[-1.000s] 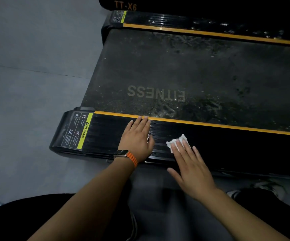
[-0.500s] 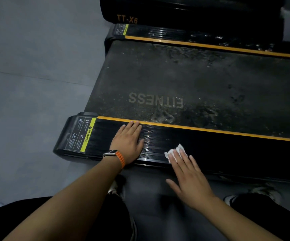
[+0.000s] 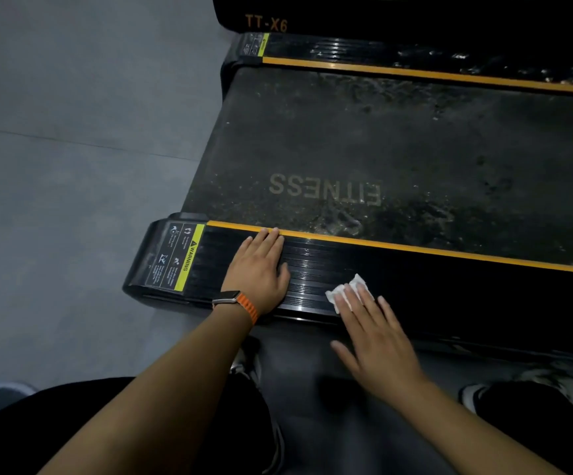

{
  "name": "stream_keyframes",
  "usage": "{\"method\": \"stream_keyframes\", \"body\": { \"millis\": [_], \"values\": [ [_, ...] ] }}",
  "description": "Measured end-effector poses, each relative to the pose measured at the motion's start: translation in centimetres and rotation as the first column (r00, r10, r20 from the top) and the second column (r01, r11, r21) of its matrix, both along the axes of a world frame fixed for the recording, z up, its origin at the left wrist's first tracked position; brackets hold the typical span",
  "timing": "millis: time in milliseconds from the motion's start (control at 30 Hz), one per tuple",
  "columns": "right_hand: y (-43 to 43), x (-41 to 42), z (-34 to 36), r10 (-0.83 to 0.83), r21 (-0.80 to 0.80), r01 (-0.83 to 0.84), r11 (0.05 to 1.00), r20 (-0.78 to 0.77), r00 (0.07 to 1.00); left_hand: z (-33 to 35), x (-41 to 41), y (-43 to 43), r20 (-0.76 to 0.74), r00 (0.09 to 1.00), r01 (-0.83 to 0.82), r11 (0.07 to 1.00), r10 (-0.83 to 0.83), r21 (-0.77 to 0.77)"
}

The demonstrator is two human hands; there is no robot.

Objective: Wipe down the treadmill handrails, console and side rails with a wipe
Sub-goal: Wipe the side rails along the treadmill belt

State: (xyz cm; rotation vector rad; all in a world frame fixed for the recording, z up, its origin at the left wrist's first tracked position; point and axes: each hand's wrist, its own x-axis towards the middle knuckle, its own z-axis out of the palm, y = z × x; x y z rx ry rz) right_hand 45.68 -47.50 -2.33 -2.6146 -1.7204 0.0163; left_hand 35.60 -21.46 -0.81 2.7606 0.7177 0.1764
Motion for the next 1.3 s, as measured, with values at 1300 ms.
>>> {"method": "stream_keyframes", "body": {
  "millis": [1300],
  "values": [
    [7.1,4.3,1.7,0.026,-0.15,-0.044,0.988,-0.124,0.992,-0.5,0.1,0.2,0.005,1.0,-0.001,1.0,0.001,-0.004]
  ]
}}
